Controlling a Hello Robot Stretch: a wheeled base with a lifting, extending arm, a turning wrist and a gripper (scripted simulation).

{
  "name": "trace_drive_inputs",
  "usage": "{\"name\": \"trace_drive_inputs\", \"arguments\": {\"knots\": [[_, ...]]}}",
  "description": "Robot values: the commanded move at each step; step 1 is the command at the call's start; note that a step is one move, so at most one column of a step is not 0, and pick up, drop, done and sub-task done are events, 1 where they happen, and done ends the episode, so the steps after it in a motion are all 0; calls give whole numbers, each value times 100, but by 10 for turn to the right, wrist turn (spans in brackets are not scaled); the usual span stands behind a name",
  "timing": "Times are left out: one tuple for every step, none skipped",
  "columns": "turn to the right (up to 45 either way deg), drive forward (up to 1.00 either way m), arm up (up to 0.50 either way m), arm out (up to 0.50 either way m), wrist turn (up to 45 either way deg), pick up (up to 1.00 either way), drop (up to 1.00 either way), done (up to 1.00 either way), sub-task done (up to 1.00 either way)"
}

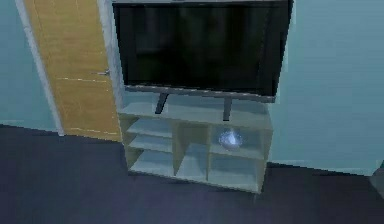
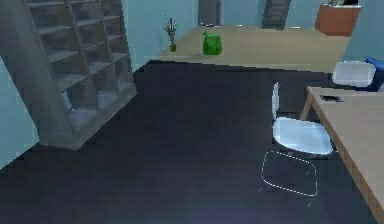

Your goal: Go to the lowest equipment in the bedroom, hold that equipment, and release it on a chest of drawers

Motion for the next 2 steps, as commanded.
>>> {"name": "trace_drive_inputs", "arguments": {"knots": [[0,5,0,0,0,0,0,0,0],[-450,0,0,0,0,0,0,0,0]]}}
